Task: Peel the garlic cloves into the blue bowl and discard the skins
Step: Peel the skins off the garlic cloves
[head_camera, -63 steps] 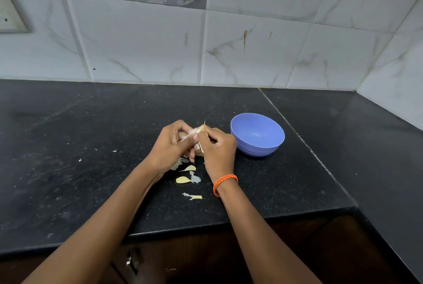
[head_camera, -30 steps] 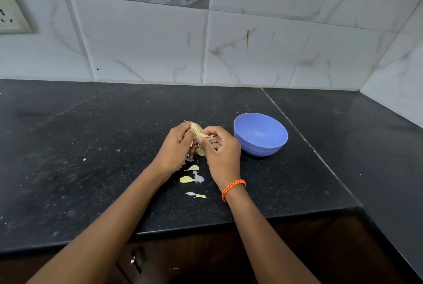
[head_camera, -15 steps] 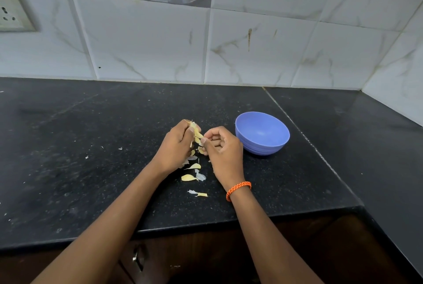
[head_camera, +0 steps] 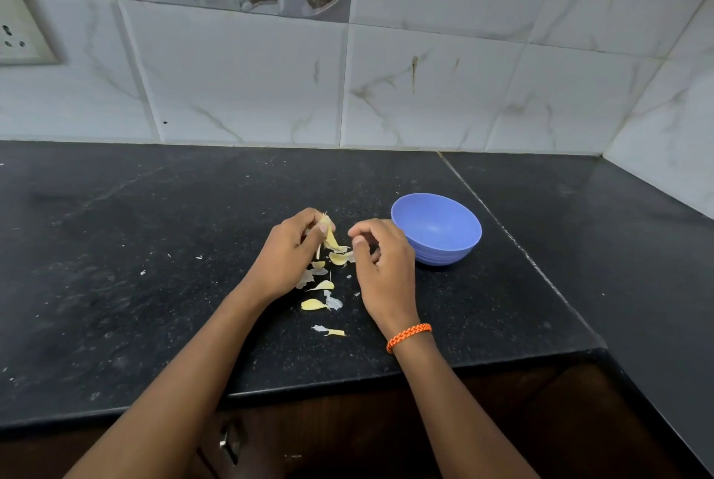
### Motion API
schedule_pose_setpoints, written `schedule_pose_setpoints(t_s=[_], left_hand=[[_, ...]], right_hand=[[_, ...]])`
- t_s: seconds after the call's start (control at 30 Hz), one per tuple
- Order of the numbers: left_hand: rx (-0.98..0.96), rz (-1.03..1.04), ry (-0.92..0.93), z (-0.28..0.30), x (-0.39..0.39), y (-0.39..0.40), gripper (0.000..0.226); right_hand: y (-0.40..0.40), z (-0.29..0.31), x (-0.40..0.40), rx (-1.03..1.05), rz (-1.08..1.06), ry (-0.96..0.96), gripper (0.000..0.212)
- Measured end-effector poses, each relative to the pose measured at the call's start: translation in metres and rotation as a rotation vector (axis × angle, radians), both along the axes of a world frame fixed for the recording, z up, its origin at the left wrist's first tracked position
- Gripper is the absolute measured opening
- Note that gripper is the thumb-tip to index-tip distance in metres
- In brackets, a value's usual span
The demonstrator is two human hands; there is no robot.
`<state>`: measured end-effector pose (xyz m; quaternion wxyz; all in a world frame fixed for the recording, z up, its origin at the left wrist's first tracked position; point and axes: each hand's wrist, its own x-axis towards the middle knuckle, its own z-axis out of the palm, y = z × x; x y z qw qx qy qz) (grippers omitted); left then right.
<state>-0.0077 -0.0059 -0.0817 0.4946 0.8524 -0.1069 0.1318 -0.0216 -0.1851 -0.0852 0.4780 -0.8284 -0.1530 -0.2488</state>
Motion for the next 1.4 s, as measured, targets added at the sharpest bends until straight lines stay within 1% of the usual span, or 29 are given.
schedule_pose_setpoints(t_s=[0.03, 0.07, 0.13, 0.17, 0.2, 0.27, 0.4, 0.53, 0.63, 0.73, 0.8, 0.9, 1.0, 1.07, 1.1, 1.13, 1.2, 1.27, 1.4], left_hand=[[-0.012, -0.022, -0.006, 0.000, 0.000, -0.001, 0.022], [-0.033, -0.043, -0.008, -0.001, 0.000, -0.002, 0.022], [-0.083, -0.070, 0.000, -0.002, -0.001, -0.003, 0.023], [-0.103, -0.076, 0.003, -0.002, -0.001, -0.003, 0.025], [-0.115, -0.080, 0.001, -0.002, 0.000, -0.003, 0.027], [-0.118, -0.084, -0.007, -0.002, 0.001, -0.004, 0.022], [-0.066, -0.068, 0.003, -0.003, 0.001, -0.006, 0.015], [-0.041, 0.003, -0.055, 0.000, -0.001, -0.007, 0.002], [-0.063, 0.095, -0.110, 0.002, 0.001, -0.001, 0.009], [-0.083, 0.059, -0.078, 0.000, 0.003, 0.002, 0.009], [-0.078, 0.020, -0.054, -0.002, 0.002, 0.000, 0.013], [-0.068, -0.027, -0.052, -0.001, -0.001, -0.001, 0.013], [-0.028, -0.073, -0.045, 0.002, -0.004, -0.001, 0.012], [-0.024, -0.108, -0.031, 0.004, -0.006, -0.003, 0.013], [-0.020, -0.120, -0.030, 0.005, -0.007, -0.004, 0.013], [-0.006, -0.126, -0.035, 0.005, -0.007, -0.005, 0.014], [0.036, -0.134, -0.049, 0.006, -0.009, -0.006, 0.015], [0.066, -0.147, -0.058, 0.005, -0.010, -0.007, 0.015], [0.094, -0.144, -0.067, 0.006, -0.012, -0.009, 0.015]], right_hand=[[0.003, 0.002, 0.001, 0.002, 0.032, 0.024, 0.006], [0.007, 0.004, 0.001, 0.014, 0.075, 0.070, 0.005], [0.012, 0.005, 0.003, 0.100, 0.152, 0.152, 0.018], [0.014, 0.005, 0.004, 0.157, 0.166, 0.169, 0.019], [0.014, 0.005, 0.006, 0.205, 0.168, 0.174, 0.019], [0.013, 0.003, 0.011, 0.230, 0.153, 0.163, 0.014], [0.014, 0.002, 0.014, 0.157, 0.097, 0.085, 0.009], [0.016, 0.001, 0.013, 0.063, 0.033, 0.020, 0.016], [0.014, -0.002, 0.014, 0.024, 0.005, 0.021, 0.014], [0.011, -0.003, 0.013, 0.025, 0.041, 0.083, 0.009], [0.009, -0.005, 0.013, -0.048, 0.049, 0.102, 0.005], [0.009, -0.008, 0.013, -0.145, 0.018, 0.106, 0.014], [0.009, -0.001, 0.011, -0.049, 0.024, 0.027, 0.012], [0.011, 0.007, 0.008, 0.073, 0.123, -0.038, 0.006], [0.011, 0.011, 0.007, 0.106, 0.180, -0.045, 0.006], [0.012, 0.015, 0.006, 0.110, 0.223, -0.039, 0.011], [0.013, 0.016, 0.008, 0.036, 0.244, -0.028, 0.017], [0.013, 0.015, 0.012, -0.018, 0.240, -0.029, 0.016], [0.010, 0.013, 0.016, -0.057, 0.252, -0.035, 0.009]])
